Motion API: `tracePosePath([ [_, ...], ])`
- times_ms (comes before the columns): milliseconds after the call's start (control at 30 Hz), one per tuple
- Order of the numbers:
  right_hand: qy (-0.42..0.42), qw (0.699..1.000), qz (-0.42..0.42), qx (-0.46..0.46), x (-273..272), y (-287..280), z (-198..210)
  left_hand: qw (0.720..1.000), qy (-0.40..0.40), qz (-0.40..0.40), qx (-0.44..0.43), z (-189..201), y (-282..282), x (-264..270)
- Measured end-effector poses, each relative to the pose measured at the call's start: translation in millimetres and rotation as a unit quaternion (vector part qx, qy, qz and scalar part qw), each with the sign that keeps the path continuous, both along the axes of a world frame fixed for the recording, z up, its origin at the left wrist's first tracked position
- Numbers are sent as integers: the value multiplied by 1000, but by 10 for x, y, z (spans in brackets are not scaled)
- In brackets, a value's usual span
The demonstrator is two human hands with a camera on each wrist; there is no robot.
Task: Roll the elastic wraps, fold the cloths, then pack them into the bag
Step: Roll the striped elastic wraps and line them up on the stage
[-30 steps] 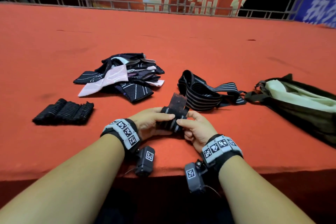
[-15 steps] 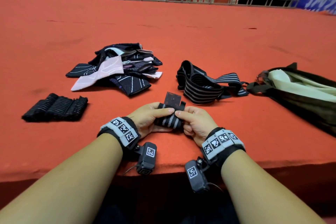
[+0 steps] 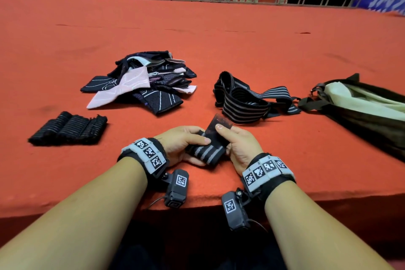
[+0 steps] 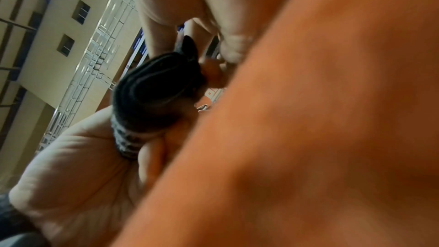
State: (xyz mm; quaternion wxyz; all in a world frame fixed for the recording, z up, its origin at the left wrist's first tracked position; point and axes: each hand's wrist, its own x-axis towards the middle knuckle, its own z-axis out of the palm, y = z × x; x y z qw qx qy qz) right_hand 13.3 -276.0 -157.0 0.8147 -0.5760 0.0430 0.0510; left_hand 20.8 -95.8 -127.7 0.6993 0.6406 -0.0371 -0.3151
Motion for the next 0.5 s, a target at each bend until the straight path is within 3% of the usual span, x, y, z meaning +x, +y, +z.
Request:
tracePosePath([
  [233,-34,997,-14,71,-69,-1,-82,995,-7,9,97,18,-145,14],
  [500,-87,990,-16,-108,-71,29,-123,988,5,101,113,-5,-205,58],
])
